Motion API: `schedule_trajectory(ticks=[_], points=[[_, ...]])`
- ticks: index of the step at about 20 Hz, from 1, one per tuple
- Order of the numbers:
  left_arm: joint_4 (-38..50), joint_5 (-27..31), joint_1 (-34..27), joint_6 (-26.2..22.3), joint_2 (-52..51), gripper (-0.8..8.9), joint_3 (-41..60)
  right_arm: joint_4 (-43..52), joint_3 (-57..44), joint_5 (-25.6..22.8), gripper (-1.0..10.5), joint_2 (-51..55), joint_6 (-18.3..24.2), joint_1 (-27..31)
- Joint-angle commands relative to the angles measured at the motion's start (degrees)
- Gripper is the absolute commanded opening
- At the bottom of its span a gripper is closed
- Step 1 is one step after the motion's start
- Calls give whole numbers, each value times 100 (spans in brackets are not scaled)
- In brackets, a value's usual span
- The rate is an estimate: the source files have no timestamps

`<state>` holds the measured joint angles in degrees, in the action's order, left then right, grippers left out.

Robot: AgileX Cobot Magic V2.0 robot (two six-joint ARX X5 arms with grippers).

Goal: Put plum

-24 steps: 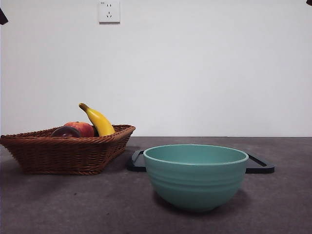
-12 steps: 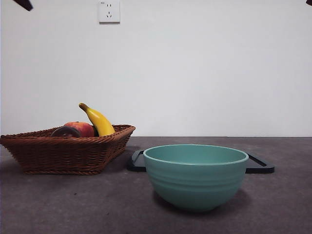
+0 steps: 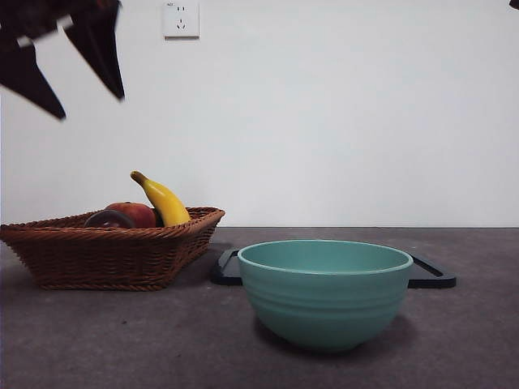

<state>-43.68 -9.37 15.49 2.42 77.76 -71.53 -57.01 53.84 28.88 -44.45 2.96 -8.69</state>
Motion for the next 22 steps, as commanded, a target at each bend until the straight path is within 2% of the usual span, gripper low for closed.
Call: schedule_trajectory(ticks=[1,10,22], points=[[59,208,92,-46,476,435,-122,42,101,9,349,-42,2,-31],[575,667,195,-46,1690,438,-122,44,101,9,349,-39,2,-31],[857,667,197,-68,2422,438,-122,109,101,11,349,-42,-81,-31]])
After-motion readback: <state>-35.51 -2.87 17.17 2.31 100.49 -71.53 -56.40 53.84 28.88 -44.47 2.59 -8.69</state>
